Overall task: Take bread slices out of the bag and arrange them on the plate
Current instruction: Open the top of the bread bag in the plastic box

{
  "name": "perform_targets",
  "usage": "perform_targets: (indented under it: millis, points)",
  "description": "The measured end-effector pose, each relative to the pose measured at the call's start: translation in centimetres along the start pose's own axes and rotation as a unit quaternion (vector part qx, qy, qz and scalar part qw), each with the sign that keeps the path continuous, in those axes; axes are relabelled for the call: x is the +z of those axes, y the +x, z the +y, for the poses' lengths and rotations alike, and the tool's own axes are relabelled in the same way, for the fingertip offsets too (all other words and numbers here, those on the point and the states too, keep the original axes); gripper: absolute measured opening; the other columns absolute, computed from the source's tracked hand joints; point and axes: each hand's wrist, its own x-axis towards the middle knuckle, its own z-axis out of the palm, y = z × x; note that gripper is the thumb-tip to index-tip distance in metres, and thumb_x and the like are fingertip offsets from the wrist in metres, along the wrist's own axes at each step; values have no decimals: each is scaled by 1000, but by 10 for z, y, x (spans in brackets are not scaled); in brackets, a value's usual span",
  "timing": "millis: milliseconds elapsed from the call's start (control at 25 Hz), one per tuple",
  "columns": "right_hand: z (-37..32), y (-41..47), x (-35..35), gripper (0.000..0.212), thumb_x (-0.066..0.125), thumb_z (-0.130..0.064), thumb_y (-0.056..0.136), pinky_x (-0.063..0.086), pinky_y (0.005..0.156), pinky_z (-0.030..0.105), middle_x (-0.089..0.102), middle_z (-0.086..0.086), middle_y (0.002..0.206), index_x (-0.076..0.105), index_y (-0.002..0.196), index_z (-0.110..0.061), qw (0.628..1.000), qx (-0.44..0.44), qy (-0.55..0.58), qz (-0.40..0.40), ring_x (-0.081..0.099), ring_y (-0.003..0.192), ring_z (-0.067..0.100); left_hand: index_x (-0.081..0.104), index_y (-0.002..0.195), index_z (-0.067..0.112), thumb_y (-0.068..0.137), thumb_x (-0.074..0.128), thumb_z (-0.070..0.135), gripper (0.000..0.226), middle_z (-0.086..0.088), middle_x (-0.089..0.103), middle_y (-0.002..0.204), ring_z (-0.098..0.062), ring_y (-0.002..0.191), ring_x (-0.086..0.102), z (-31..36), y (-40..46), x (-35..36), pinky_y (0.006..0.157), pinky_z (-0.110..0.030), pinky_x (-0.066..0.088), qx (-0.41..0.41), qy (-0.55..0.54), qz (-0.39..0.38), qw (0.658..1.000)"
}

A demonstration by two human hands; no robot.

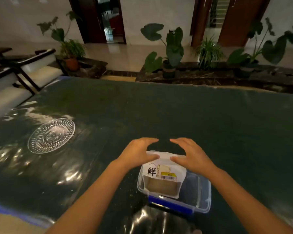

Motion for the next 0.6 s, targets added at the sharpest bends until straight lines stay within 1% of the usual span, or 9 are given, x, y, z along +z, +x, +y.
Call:
perform_targets:
  millis: [80,160,240,320,400,480,600]
  points:
    - [4,-6,7,54,67,-34,78,41,103,38,52,-2,132,48,128,-30,999,29,42,-12,45,123,16,52,127,30,77,68,33,53,5,57,131,-12,120,51,0,-3,12,99,-29,40,-15,-48,-18,999]
    - [8,-14,18,40,69,-23,78,49,94,36,61,-3,118,60,117,-27,995,49,92,2,56,110,15,60,117,28,78,67,26,39,5,63,120,-11,110,56,0,-8,25,94,-30,47,-23,-80,-7,997]
    - [9,-16,22,31,68,-16,78,53,86,33,65,-3,107,66,108,-24,991,57,118,31,60,100,14,66,108,26,80,66,21,28,3,66,107,-10,99,59,-1,-6,29,86,-27,49,-7,-107,2,994]
    - [8,-16,21,28,67,-16,79,52,83,29,66,-3,104,67,106,-22,992,47,103,59,60,97,12,68,103,24,80,65,19,24,3,67,102,-8,93,59,-3,-2,31,83,-27,50,8,-120,14,993]
    - [4,-16,22,26,65,-19,80,51,83,26,67,-3,104,67,106,-21,997,18,55,59,59,96,9,68,102,23,81,65,18,22,5,66,99,-6,91,59,-3,-2,32,82,-26,51,15,-105,14,994]
    - [1,-11,20,23,65,-21,81,52,83,27,68,-2,103,68,104,-21,997,26,49,50,59,95,10,66,103,25,81,65,19,23,7,64,99,-5,92,58,-5,0,31,81,-23,50,29,-84,3,996]
    - [-4,-5,15,15,65,-19,81,57,79,31,69,0,98,69,94,-21,979,121,158,33,63,90,12,60,110,27,82,63,22,28,11,59,105,-2,96,55,-10,1,25,82,-18,47,62,-19,-18,998]
